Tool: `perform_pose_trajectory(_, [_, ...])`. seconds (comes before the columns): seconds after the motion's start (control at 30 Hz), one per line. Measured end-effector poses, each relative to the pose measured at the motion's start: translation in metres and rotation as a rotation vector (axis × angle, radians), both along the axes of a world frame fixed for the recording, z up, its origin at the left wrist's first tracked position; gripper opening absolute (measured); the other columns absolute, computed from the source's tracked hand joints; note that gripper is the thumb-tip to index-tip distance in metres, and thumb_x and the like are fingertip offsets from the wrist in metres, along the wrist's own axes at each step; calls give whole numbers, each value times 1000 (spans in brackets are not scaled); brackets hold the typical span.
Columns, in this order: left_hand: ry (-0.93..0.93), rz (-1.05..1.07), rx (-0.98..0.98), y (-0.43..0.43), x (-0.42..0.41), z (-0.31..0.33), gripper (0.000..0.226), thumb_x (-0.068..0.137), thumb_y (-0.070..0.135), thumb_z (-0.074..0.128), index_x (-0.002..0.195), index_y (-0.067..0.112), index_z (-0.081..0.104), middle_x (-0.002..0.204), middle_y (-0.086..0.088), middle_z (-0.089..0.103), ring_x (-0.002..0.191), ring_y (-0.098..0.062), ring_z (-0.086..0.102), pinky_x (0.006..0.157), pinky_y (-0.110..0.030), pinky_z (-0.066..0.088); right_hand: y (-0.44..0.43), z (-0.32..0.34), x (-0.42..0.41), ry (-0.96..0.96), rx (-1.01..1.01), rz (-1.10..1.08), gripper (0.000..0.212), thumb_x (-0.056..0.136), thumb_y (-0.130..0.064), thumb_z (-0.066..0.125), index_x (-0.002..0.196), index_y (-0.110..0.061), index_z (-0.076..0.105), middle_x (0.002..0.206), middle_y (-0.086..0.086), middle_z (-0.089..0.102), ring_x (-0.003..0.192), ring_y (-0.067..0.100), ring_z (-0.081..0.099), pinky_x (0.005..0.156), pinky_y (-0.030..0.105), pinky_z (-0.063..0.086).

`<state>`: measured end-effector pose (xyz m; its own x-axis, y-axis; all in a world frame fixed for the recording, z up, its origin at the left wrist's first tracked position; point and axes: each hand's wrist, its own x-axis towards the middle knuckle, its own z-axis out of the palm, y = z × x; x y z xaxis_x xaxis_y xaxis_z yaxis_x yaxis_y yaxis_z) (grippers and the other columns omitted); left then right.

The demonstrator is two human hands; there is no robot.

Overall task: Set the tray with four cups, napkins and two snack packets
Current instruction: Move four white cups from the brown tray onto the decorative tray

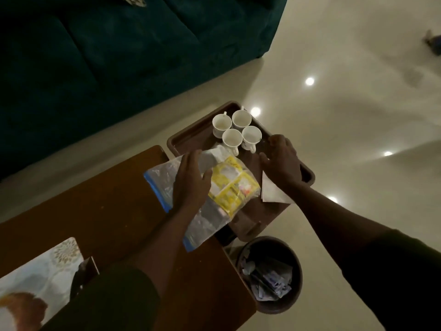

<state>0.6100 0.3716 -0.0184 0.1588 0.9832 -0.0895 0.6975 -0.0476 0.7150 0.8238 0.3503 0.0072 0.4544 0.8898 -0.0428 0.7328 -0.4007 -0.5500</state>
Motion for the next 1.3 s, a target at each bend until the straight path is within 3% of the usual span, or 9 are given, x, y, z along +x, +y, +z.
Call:
perform_pose_trajectory(0.23, [3, 48, -37, 46, 71, -30, 69, 86, 26, 69, 145, 10, 37, 150, -9, 41, 138, -24, 37, 108, -34, 35, 56, -42, 29, 43, -138, 92, 61, 76, -33, 71, 127, -11, 45, 126, 12, 53, 113, 32, 53, 82, 37, 44])
perform_pose_trajectory(0.47, [171, 108, -23, 77, 120, -57, 65, 80, 33, 73, 132, 8, 46, 139, -13, 49, 130, -30, 41, 107, -38, 32, 89, -78, 35, 30, -167, 142, 77, 74, -42, 73, 137, -17, 37, 136, 9, 50, 120, 30, 52, 86, 41, 47])
perform_pose_trajectory(0.6, [248, 177, -44, 83, 132, -67, 70, 75, 37, 75, 132, 11, 43, 136, -12, 53, 128, -32, 42, 103, -45, 34, 94, -91, 35, 56, -133, 130, 71, 75, -40, 74, 133, -18, 40, 136, 6, 52, 122, 28, 52, 86, 38, 47])
perform_pose_trajectory(0.73, [290, 211, 10, 85, 132, -73, 69, 74, 42, 73, 129, 15, 43, 130, -8, 59, 125, -29, 45, 95, -43, 33, 88, -95, 37, 66, -70, 93, 64, 75, -41, 73, 127, -16, 45, 127, 5, 58, 112, 25, 56, 75, 29, 38])
perform_pose_trajectory(0.93, [162, 237, 144, 69, 126, -56, 66, 70, 54, 69, 124, 21, 50, 121, -2, 64, 118, -26, 51, 88, -40, 32, 68, -70, 42, 46, 82, 19, 70, 62, -57, 73, 113, -16, 49, 108, 1, 59, 87, 14, 52, 63, 24, 33])
perform_pose_trajectory(1.07, [-6, 286, 205, 59, 105, -30, 75, 71, 54, 71, 136, 24, 49, 133, 1, 59, 124, -22, 49, 97, -38, 35, 67, -42, 33, 1, 187, -32, 66, 62, -60, 71, 108, -20, 48, 103, -3, 59, 88, 15, 57, 64, 26, 37])
perform_pose_trajectory(1.17, [-85, 339, 259, 49, 64, -12, 67, 72, 46, 72, 134, 26, 54, 132, -1, 57, 123, -15, 45, 104, -33, 34, 73, -20, 4, -5, 225, 89, 68, 62, -60, 71, 109, -16, 48, 104, 0, 59, 88, 16, 56, 66, 27, 38])
perform_pose_trajectory(1.23, [-157, 409, 198, 39, 27, -4, 60, 71, 43, 74, 127, 29, 58, 127, 0, 56, 115, -14, 50, 97, -38, 44, 79, -10, -27, -8, 227, 181, 67, 63, -57, 72, 110, -15, 49, 106, 1, 60, 91, 18, 56, 69, 28, 39])
perform_pose_trajectory(1.3, [-226, 491, 158, 26, -21, -1, 58, 69, 36, 78, 123, 25, 59, 124, 0, 56, 109, -14, 54, 90, -33, 48, 80, -5, -71, 16, 213, 269, 63, 65, -50, 74, 111, -14, 50, 108, 2, 59, 95, 19, 57, 72, 30, 43])
